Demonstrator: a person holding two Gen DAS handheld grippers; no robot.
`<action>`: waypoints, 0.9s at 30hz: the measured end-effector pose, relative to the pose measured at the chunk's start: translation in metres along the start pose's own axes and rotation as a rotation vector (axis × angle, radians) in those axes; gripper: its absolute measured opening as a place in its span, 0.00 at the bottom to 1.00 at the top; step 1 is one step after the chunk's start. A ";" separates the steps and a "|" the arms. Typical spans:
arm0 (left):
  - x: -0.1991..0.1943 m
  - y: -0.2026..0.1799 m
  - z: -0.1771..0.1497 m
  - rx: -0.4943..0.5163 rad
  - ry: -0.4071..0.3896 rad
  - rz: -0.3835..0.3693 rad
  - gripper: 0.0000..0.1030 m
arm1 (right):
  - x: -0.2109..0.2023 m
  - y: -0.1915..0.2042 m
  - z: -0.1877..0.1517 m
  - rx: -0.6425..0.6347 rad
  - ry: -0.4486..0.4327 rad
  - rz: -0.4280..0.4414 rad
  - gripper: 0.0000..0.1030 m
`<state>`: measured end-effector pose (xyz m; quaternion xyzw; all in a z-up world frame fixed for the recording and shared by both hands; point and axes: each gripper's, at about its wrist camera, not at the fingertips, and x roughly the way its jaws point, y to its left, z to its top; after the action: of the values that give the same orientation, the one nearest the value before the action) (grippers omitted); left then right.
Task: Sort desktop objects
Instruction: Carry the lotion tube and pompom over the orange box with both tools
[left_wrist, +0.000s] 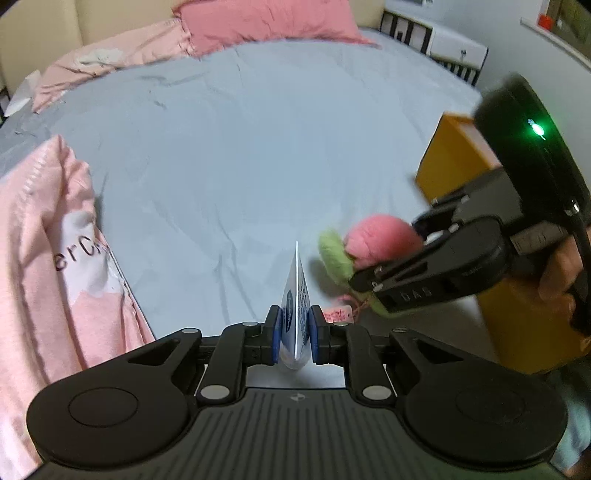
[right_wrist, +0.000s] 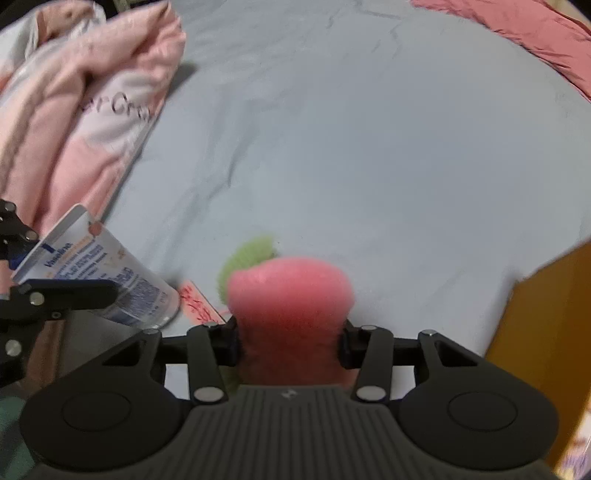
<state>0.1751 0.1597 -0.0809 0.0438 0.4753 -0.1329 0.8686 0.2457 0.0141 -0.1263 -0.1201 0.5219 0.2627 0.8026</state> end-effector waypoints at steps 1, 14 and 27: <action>-0.006 -0.001 0.000 -0.008 -0.017 0.003 0.16 | -0.011 -0.001 -0.003 0.015 -0.025 0.003 0.47; -0.080 -0.048 0.029 -0.038 -0.264 -0.122 0.16 | -0.200 -0.048 -0.068 0.159 -0.370 -0.001 0.47; -0.065 -0.149 0.068 0.106 -0.283 -0.283 0.16 | -0.241 -0.152 -0.159 0.341 -0.343 -0.267 0.47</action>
<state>0.1564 0.0146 0.0176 0.0031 0.3421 -0.2835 0.8959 0.1291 -0.2581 0.0106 -0.0048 0.3946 0.0792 0.9154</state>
